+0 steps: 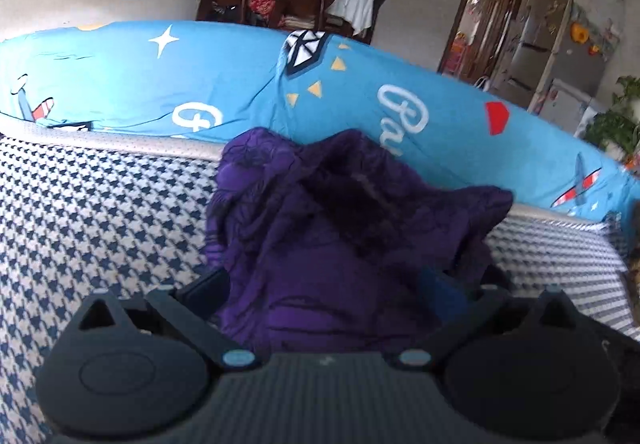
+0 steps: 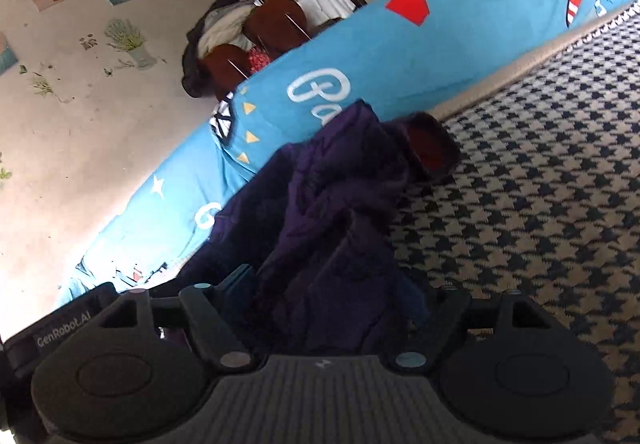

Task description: Fold clothes

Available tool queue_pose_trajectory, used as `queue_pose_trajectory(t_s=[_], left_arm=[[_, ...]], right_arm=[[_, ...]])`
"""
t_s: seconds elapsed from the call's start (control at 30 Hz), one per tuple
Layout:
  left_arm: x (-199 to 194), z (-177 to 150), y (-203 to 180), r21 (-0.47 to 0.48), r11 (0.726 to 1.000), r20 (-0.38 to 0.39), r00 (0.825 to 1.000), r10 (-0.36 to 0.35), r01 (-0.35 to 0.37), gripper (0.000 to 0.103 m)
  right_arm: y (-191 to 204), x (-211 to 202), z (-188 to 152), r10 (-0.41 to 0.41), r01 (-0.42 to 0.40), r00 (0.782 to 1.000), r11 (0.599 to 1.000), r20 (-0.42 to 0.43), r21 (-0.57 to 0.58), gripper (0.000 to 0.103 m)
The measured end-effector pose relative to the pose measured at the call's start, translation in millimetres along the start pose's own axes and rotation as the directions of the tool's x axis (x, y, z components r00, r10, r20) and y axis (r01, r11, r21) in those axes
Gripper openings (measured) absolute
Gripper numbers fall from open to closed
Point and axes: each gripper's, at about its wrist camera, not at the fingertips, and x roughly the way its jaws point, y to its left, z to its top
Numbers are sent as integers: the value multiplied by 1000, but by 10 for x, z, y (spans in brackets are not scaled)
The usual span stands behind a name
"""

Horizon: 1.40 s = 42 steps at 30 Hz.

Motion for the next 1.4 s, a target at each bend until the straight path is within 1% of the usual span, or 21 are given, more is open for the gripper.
queue_pose_trajectory(t_s=[0.03,0.07,0.1,0.13,0.2,0.3,0.43,0.5,0.63,0.8,0.9,0.97,1.07,1.1,1.2,1.27,1.33,1.4], left_arm=[[25,-27,19,3,1000,-13,1000,24,-24,103],[48,-49,49,-3,999,-26,999,35,-36,103],[66,-73,86,-10,999,-39,998,45,-45,103],[71,-100,135,-16,999,-53,997,49,-50,103],[73,-143,186,-7,997,-69,995,75,-76,103],[23,-194,229,39,989,-64,987,145,-143,103],[-42,-243,329,60,976,-74,974,214,-210,103],[-47,-272,402,45,971,-90,968,236,-233,103],[-69,-369,548,3,963,-141,953,267,-269,103],[-136,-502,670,-24,951,-183,937,298,-307,103],[-159,-596,760,-46,942,-225,922,314,-332,103],[-174,-651,831,-66,938,-250,916,314,-340,103],[-245,-696,897,-85,937,-243,919,310,-338,103],[-291,-688,903,-94,941,-224,928,298,-325,103],[-419,-651,890,-114,951,-163,950,266,-286,103],[-480,-620,858,-124,958,-131,961,243,-259,103],[-504,-599,801,-126,965,-112,970,217,-231,103],[-506,-583,720,-111,970,-104,973,206,-218,103]], right_arm=[[-8,24,-16,-4,4,1000,1000,-9,-2,66],[-16,38,-29,-5,5,1000,1000,-25,1,49],[-22,46,-42,-6,6,999,1000,-38,3,41],[-18,28,-55,-2,2,999,1000,-43,-2,37],[8,-28,-85,-6,5,999,1000,-41,-28,26],[74,-154,-147,-14,11,999,997,-29,-80,19],[223,-337,-300,1,-8,999,985,-36,-170,17],[306,-411,-397,11,-20,999,976,-42,-217,16],[410,-537,-614,26,-46,997,962,-77,-270,14],[477,-620,-891,32,-76,988,950,-149,-302,14],[463,-652,-1000,27,-85,980,953,-198,-289,14],[429,-671,-1062,25,-90,972,957,-232,-275,14],[395,-705,-1145,27,-106,955,961,-295,-256,14],[398,-745,-1170,23,-104,957,958,-291,-267,14],[448,-897,-1184,39,-116,971,939,-236,-323,15],[485,-986,-1155,57,-122,981,927,-188,-355,17],[511,-1054,-1125,68,-118,988,917,-142,-380,22],[529,-1072,-1086,60,-98,992,914,-107,-394,31]])
